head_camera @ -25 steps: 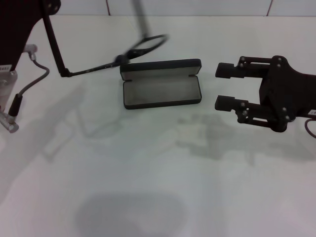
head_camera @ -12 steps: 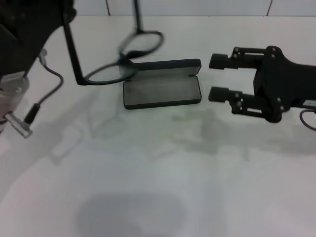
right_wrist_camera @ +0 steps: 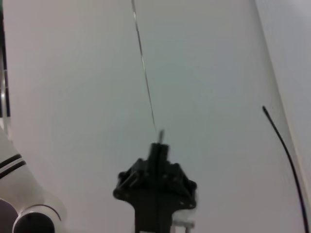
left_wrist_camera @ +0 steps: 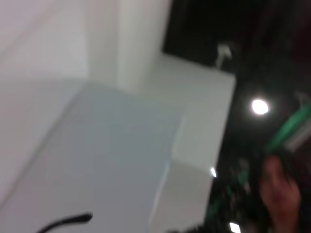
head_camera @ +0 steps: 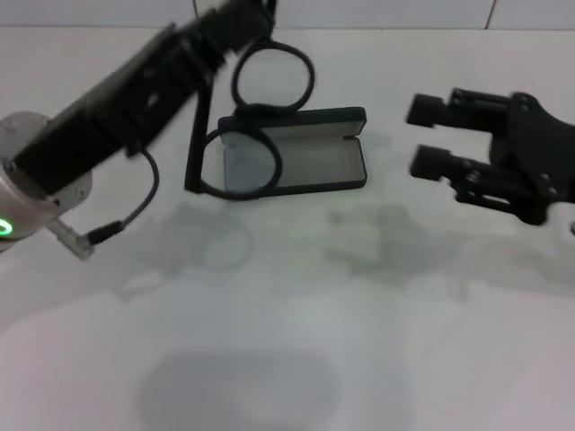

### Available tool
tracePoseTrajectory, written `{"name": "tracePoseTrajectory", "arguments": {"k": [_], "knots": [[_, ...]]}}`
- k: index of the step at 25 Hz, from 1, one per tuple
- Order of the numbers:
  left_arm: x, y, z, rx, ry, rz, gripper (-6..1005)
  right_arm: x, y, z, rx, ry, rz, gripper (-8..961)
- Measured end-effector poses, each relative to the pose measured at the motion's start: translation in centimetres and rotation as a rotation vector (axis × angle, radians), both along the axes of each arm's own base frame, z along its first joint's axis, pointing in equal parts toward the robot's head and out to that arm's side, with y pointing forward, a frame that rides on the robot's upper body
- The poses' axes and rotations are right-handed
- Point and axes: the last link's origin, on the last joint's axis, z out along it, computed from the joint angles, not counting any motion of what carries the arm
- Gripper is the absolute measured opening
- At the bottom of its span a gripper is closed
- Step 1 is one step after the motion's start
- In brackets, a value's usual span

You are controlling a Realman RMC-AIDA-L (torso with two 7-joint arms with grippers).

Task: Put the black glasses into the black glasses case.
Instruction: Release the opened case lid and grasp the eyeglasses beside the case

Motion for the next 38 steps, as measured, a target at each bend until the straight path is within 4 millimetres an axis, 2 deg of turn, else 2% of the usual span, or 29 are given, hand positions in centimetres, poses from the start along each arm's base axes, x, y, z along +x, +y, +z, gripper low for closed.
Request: {"name": "tracePoseTrajectory", "arguments": {"k": [9, 14, 17, 28, 38], "knots": [[-0.5, 0.0, 1.1, 0.071, 0.224, -0.163, 33, 5.2, -2.3, 2.5, -0.013, -0.056, -0.138, 526], [-0.6, 0.5, 1.7, 0.092, 0.320, -0.238, 33, 6.5, -2.6, 3.6, 0.011, -0.074, -0.176, 525], [-0.7, 0.5, 1.5, 0.112, 0.378, -0.280, 33, 6.6, -2.5, 3.8, 0.016, -0.073, -0.183, 525], [-3.6, 0.5, 0.1, 0.272, 0.522, -0.251, 32, 6.1, -1.5, 3.9, -0.009, -0.081, -0.210, 525], [-4.2, 0.0, 1.0, 0.248, 0.579, -0.326, 24, 5.3, 0.0, 5.1, -0.069, -0.233, -0.248, 525]]}}
